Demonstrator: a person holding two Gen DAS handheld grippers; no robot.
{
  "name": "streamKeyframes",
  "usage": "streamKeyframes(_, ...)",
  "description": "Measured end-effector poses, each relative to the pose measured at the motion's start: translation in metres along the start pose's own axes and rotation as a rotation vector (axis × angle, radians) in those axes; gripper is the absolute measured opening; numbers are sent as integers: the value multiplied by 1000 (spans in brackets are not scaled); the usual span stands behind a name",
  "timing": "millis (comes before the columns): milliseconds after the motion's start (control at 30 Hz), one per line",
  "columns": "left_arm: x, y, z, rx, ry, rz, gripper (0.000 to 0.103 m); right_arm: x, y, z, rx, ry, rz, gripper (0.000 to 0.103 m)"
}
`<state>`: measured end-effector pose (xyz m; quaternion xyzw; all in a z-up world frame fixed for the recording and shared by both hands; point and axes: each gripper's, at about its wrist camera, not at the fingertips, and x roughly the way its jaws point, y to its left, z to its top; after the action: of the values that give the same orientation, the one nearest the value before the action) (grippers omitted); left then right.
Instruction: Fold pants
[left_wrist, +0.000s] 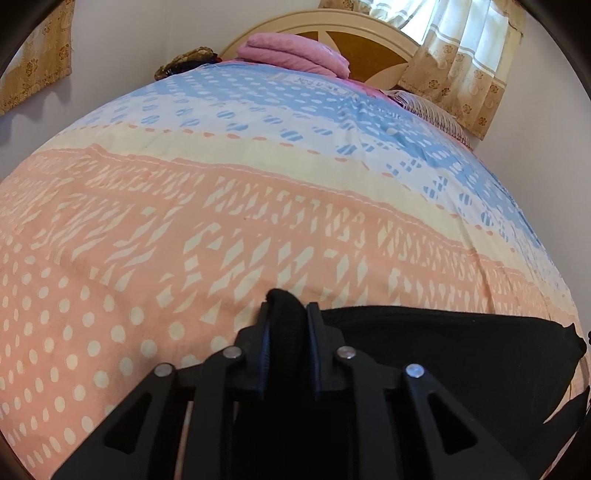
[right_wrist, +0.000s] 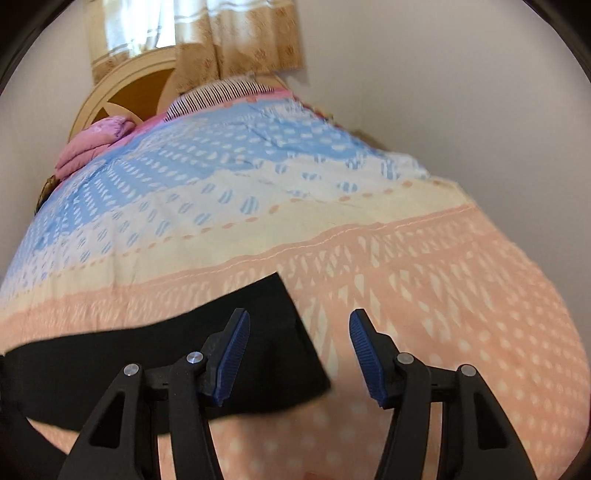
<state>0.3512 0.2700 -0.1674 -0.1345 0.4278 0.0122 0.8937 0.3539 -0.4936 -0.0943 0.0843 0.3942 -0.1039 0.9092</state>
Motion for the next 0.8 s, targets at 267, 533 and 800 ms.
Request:
streamKeyframes(267, 0, -4, 3, 22, -5, 32, 36, 56, 8, 20, -30, 116, 82, 58)
streamKeyframes(533, 3, -4, 5, 29, 16, 1, 27, 80, 23, 22, -92, 161, 129, 57)
streamKeyframes(800, -8, -14, 6, 106, -15, -11, 13, 59, 31, 19, -128, 93, 128, 8)
